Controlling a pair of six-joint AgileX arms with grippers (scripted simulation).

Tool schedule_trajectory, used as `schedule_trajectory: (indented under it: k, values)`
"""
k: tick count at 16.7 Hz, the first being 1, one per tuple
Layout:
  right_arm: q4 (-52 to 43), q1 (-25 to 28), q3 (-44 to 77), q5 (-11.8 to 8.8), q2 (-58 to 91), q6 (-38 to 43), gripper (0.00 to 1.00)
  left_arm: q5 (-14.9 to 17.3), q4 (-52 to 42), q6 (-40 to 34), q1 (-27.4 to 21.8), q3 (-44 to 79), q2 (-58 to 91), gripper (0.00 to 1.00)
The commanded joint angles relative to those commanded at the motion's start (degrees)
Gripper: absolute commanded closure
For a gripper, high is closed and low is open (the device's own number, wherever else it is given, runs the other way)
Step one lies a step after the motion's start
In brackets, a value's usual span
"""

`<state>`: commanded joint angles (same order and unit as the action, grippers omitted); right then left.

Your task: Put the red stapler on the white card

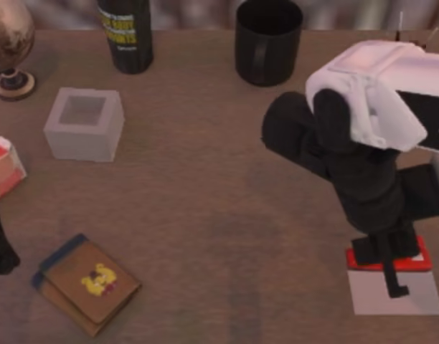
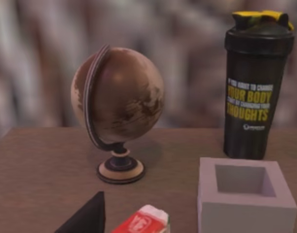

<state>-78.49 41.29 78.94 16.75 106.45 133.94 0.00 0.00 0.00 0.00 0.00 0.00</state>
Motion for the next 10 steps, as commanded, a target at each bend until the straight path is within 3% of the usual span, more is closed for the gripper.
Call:
schedule_trajectory:
  k: [6, 10]
  values:
    - [16.37, -2.82, -13.51, 0.85, 1.44, -3.10, 1.00, 0.00, 0.00, 0.00, 0.00, 0.00, 0.00, 0.00]
    - [19.10, -3.38, -16.13, 1.07, 1.81, -3.68, 1.00, 0.00, 0.00, 0.00, 0.00, 0.00, 0.00, 0.00]
